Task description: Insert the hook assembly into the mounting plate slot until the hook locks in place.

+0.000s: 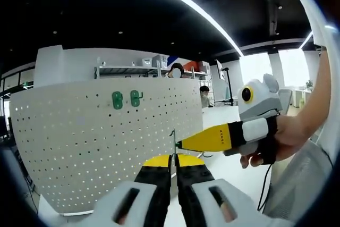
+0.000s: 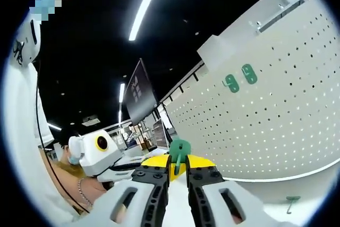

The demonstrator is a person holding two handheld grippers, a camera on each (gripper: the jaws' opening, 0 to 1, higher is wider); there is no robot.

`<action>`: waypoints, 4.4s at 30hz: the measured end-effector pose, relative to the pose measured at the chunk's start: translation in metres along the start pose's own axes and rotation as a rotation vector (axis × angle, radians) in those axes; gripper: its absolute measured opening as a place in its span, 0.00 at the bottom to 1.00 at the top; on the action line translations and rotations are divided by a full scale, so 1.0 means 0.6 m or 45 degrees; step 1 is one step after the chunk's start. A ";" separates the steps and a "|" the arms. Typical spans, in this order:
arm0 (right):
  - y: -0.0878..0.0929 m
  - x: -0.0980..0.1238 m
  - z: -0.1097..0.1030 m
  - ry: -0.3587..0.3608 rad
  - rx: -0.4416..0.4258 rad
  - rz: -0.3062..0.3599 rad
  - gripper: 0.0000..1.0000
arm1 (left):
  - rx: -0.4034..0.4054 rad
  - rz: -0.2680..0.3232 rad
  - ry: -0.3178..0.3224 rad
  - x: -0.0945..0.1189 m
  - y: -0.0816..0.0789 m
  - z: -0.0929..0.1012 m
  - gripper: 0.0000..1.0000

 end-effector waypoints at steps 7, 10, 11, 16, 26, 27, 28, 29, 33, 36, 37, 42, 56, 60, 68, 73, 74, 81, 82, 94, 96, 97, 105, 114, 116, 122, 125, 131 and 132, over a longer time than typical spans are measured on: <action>-0.004 0.000 0.001 0.007 0.029 0.008 0.03 | -0.010 0.004 -0.006 -0.002 -0.002 0.005 0.02; -0.005 -0.001 0.003 0.013 -0.004 0.021 0.02 | 0.001 0.012 -0.013 -0.003 -0.004 0.005 0.02; -0.005 -0.002 0.003 0.016 -0.005 0.023 0.02 | 0.003 0.012 -0.016 -0.003 -0.004 0.005 0.02; -0.005 -0.002 0.004 0.027 -0.025 0.023 0.02 | 0.009 0.016 -0.023 -0.004 -0.004 0.004 0.02; -0.010 -0.006 0.004 0.055 -0.097 0.046 0.01 | 0.042 0.028 -0.040 -0.003 -0.005 0.003 0.02; -0.009 -0.007 0.004 0.058 -0.083 0.039 0.01 | 0.046 0.025 -0.043 -0.003 -0.005 0.003 0.02; -0.009 -0.008 0.004 0.059 -0.072 0.032 0.01 | 0.044 0.021 -0.046 -0.004 -0.005 0.002 0.02; -0.009 -0.008 0.004 0.059 -0.075 0.032 0.01 | 0.036 0.021 -0.046 -0.004 -0.006 0.003 0.02; -0.007 -0.007 0.004 0.069 -0.066 0.024 0.01 | 0.042 0.013 -0.048 -0.004 -0.005 0.003 0.02; -0.007 -0.006 0.004 0.071 -0.098 0.027 0.00 | 0.056 0.021 -0.046 -0.003 -0.004 0.003 0.02; -0.007 -0.006 0.003 0.072 -0.099 0.024 0.00 | 0.053 0.020 -0.045 -0.003 -0.004 0.003 0.02; -0.005 -0.003 0.005 0.076 -0.140 0.030 0.00 | 0.052 0.012 -0.035 -0.004 -0.002 0.005 0.02; -0.006 0.000 0.006 0.071 -0.195 0.040 0.00 | 0.049 0.005 -0.004 -0.007 -0.001 0.006 0.06; -0.006 0.000 0.005 0.059 -0.206 0.044 0.00 | 0.038 -0.071 0.007 -0.010 0.015 0.009 0.19; -0.007 0.000 0.007 0.060 -0.208 0.042 0.00 | 0.047 -0.115 -0.008 -0.017 0.023 0.008 0.58; -0.008 0.001 0.006 0.071 -0.179 0.028 0.00 | 0.073 -0.129 -0.023 -0.015 0.029 0.005 0.67; -0.009 0.001 0.005 0.075 -0.138 0.009 0.00 | 0.073 -0.130 -0.024 -0.015 0.030 0.004 0.67; -0.018 -0.004 -0.002 0.174 0.459 -0.238 0.00 | 0.077 -0.165 -0.039 -0.015 0.037 0.000 0.66; -0.018 -0.005 -0.002 0.176 0.479 -0.235 0.00 | 0.085 -0.166 -0.035 -0.016 0.037 0.000 0.66; -0.030 0.001 0.027 0.270 0.414 -0.213 0.00 | 0.077 -0.181 -0.039 -0.013 0.039 -0.004 0.66; -0.035 0.003 0.035 0.300 0.415 -0.210 0.00 | 0.084 -0.185 -0.042 -0.012 0.039 -0.006 0.66; -0.037 0.003 0.039 0.307 0.410 -0.210 0.00 | 0.083 -0.184 -0.044 -0.011 0.039 -0.007 0.66; -0.056 0.002 0.067 0.380 0.397 -0.197 0.00 | 0.092 -0.183 -0.055 -0.002 0.040 -0.013 0.66; -0.072 0.007 0.096 0.435 0.380 -0.188 0.00 | 0.101 -0.224 -0.065 0.014 0.055 -0.021 0.65; -0.076 0.008 0.102 0.444 0.379 -0.182 0.00 | 0.103 -0.230 -0.067 0.019 0.058 -0.023 0.65; -0.090 0.007 0.121 0.472 0.383 -0.165 0.00 | 0.118 -0.250 -0.076 0.035 0.068 -0.028 0.65; -0.101 0.006 0.131 0.482 0.392 -0.155 0.00 | 0.135 -0.248 -0.070 0.042 0.072 -0.028 0.65; -0.117 0.003 0.150 0.514 0.410 -0.161 0.00 | 0.145 -0.281 -0.074 0.055 0.090 -0.029 0.65; -0.120 0.003 0.154 0.520 0.416 -0.167 0.00 | 0.146 -0.292 -0.076 0.059 0.094 -0.030 0.65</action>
Point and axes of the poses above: the point that each gripper's makers call its tool centre point, and the gripper's own axes: x roughly backward along the fingers, z roughly to its right, y roughly out of its underside, the point moved 6 cm from there along x, roughly backward along the fingers, and after that the axes turned 12 degrees about x, right-handed, at the moved point
